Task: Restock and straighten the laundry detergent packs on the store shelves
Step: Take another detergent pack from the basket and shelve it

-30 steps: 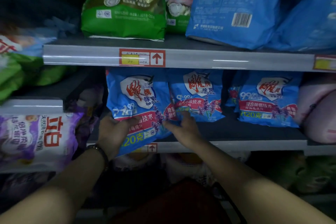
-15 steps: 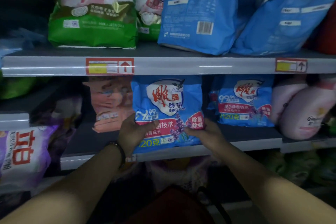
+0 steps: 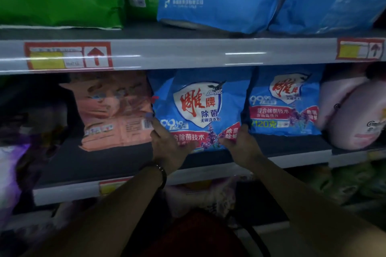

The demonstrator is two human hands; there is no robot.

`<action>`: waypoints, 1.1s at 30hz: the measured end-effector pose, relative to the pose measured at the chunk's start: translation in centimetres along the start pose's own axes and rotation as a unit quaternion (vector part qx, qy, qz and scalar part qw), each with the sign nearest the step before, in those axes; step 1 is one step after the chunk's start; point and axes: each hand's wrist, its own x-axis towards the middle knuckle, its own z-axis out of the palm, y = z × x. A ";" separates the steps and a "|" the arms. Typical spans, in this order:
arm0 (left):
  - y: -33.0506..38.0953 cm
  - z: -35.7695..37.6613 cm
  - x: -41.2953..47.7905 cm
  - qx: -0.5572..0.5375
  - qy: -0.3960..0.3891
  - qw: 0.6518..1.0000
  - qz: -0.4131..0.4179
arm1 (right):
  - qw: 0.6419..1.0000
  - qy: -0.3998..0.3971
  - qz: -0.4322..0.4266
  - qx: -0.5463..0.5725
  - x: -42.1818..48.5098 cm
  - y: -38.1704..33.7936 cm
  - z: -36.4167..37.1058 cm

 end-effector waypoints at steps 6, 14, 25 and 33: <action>0.4 -0.3 2.0 0.070 -0.066 0.994 -0.058 | 0.995 0.045 -0.021 0.089 0.1 -2.4 2.2; 1.4 0.6 5.1 0.098 -0.195 0.970 -0.109 | 0.995 -0.072 0.029 -0.065 3.8 -2.7 0.1; 1.0 -1.7 -1.7 0.251 -0.091 0.961 -0.070 | 0.975 0.110 0.080 -0.174 -2.6 -5.4 2.4; -9.1 -14.9 -3.2 0.436 -0.087 0.895 -0.033 | 0.952 0.117 -0.154 -0.236 -9.3 -8.7 8.3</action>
